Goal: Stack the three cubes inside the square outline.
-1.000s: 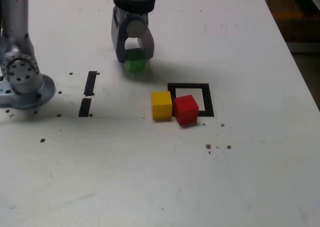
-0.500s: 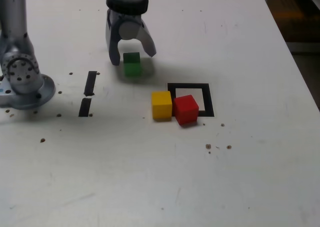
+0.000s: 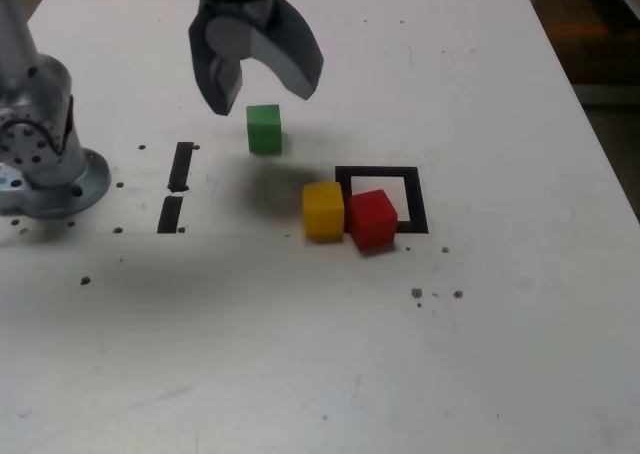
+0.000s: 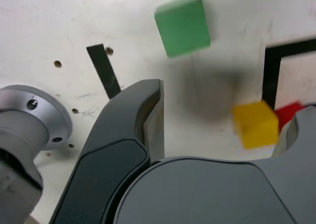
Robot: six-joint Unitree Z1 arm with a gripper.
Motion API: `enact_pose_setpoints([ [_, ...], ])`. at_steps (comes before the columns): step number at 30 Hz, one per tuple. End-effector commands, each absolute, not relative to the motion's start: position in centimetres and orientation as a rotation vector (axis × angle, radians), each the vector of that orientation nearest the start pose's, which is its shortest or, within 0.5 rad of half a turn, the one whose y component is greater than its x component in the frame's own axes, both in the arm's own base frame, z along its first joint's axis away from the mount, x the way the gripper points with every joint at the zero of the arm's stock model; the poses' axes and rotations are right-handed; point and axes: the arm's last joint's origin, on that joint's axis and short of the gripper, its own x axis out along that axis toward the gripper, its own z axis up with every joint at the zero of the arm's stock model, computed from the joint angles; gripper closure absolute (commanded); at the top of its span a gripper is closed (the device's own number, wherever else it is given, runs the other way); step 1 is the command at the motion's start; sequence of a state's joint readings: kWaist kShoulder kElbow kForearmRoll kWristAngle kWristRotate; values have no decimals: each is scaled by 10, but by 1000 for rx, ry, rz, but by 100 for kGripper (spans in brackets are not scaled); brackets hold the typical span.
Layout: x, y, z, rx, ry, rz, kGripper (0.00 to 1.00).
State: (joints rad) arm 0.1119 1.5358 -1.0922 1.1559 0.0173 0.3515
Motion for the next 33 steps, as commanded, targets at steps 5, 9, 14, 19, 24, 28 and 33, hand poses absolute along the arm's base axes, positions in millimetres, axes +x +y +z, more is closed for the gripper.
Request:
enact_pose_setpoints([
  [5,185,-21,299,453,1579,-319,8],
  [9,175,-41,296,594,1563,-385,8],
  [14,173,-59,291,718,1528,-434,8],
  [19,182,-77,285,830,1488,-474,8],
  [24,193,-86,279,935,1458,-550,7],
  [28,196,-88,277,1008,1443,-598,6],
  [33,195,-88,276,1074,1444,-642,6],
])
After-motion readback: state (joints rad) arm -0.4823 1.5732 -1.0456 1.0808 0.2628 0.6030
